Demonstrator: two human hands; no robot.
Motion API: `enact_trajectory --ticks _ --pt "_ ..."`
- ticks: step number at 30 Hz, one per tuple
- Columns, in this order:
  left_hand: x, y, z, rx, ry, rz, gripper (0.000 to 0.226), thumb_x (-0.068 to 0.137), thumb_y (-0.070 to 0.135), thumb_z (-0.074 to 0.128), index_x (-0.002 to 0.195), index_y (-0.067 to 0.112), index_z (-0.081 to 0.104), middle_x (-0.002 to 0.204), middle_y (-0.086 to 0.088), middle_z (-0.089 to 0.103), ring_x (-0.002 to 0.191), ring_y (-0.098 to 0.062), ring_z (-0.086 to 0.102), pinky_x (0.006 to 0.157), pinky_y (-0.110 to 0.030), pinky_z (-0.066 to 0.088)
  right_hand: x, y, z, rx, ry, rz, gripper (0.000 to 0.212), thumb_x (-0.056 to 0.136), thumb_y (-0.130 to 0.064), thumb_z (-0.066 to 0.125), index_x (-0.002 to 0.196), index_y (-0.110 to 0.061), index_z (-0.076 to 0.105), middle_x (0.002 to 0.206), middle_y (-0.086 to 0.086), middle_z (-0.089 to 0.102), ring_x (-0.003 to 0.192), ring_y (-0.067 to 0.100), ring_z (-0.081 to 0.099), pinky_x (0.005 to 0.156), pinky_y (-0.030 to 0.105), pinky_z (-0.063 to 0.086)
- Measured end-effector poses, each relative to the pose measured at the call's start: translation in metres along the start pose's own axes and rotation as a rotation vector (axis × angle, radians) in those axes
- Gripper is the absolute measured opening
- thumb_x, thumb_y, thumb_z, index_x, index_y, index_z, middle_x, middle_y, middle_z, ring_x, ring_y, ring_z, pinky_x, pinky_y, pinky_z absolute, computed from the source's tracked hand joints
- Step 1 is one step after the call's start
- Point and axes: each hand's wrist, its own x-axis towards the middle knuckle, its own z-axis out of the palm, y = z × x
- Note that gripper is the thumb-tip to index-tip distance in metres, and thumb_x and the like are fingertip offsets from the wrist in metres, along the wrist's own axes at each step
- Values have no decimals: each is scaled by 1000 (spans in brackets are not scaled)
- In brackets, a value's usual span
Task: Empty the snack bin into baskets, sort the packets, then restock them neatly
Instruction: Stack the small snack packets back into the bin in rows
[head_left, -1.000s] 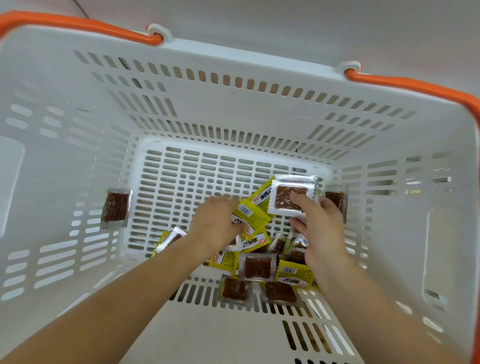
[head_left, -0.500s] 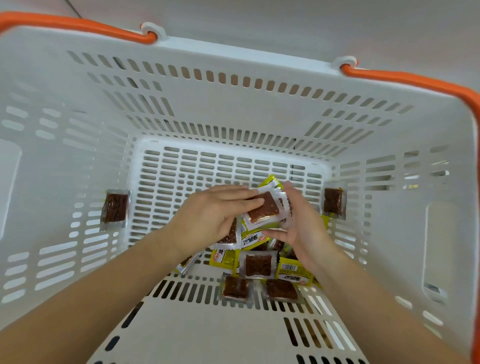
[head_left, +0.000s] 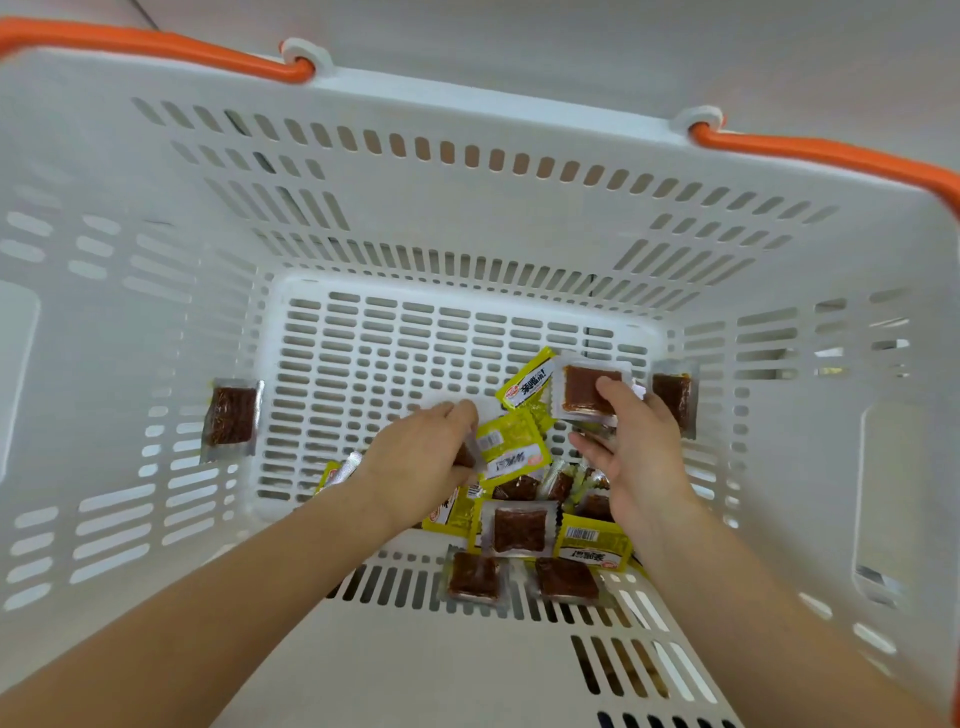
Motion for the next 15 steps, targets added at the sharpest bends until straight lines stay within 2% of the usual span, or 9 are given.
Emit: enact_trajectory --ticks 2,4,6,8,11,13,15 --pt "-1 2 -5 -142 133 48 23 91 34 59 111 22 60 104 5 59 96 -17 58 75 -28 46 0 -1 0 19 4 -9 59 92 -18 60 144 -15 34 112 9 59 100 25 61 53 22 56" --pt "0 3 -3 -75 329 247 22 93 31 53 101 22 71 93 5 63 86 -17 60 71 -27 48 0 -2 0 32 4 -16 58 92 -18 60 144 -15 34 101 6 59 98 24 59 54 23 56" --pt "3 1 7 23 446 450 22 90 23 55 100 20 74 93 3 67 87 -19 60 76 -31 48 -1 -3 1 52 19 -22 58 92 -18 60 144 -17 33 96 6 59 97 26 59 59 25 55" --pt "5 -3 17 141 449 580 23 87 20 58 103 20 74 100 1 69 98 -20 58 87 -33 44 -1 -5 0 66 32 -27 59 92 -18 60 144 -18 32 102 9 59 103 31 60 61 25 54" --pt "3 -7 27 238 284 530 33 85 38 52 107 22 70 113 -1 65 109 -23 57 99 -40 45 0 -5 -1 73 42 -33 60 92 -18 60 144 -19 30 106 10 59 106 33 61 62 26 54" --pt "3 0 30 197 225 415 41 81 47 55 106 16 65 116 -5 62 109 -25 57 93 -39 51 0 -5 0 73 42 -32 60 92 -18 60 144 -19 30 107 11 59 104 31 60 62 26 53" --pt "8 14 30 205 202 321 50 71 48 74 103 12 63 112 -8 63 101 -27 61 80 -36 55 0 -2 0 62 43 -32 59 92 -17 60 143 -18 31 103 9 58 97 27 59 63 26 53"
